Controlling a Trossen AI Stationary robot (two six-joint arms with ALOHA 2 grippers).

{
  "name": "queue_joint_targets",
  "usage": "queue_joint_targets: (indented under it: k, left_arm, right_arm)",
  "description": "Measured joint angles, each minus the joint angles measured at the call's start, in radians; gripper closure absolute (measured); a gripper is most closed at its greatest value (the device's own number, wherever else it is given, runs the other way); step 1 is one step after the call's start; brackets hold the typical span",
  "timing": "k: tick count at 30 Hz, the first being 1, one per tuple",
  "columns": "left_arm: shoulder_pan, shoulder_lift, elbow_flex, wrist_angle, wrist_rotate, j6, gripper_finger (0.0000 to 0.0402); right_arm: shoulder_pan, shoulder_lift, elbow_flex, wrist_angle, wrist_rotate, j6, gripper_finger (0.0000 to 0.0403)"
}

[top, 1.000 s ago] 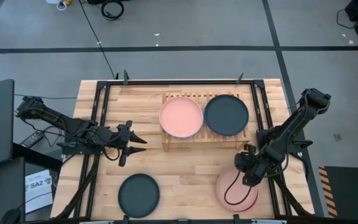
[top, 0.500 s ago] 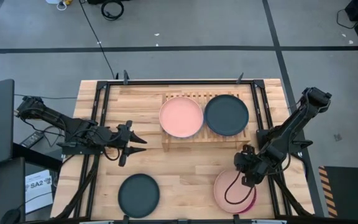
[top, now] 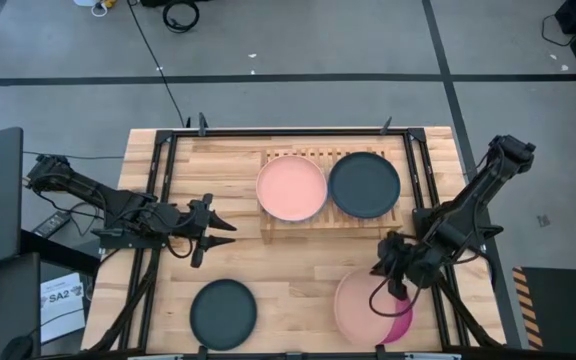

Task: Place and stack plates onto a shelf
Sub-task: Stack the brown plate on the top of the black plate on the shelf

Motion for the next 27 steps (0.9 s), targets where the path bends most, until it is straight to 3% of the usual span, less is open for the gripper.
queue_joint_targets:
  k: [10, 19, 27]
  left_arm:
    - [0.000, 0.000, 0.000, 0.000, 0.000, 0.000, 0.0260]
    - [0.000, 0.000, 0.000, 0.030, 0.000, -0.051, 0.0260]
    - [0.000, 0.000, 0.000, 0.034, 0.000, -0.085, 0.0260]
  right_arm:
    - [-0.005, -0.039, 0.000, 0.201, 0.107, -0.091, 0.0386]
    - [-0.079, -0.037, 0.000, 0.485, 0.200, -0.365, 0.0386]
    - [-0.158, -0.037, 0.000, 0.719, 0.273, -0.723, 0.0386]
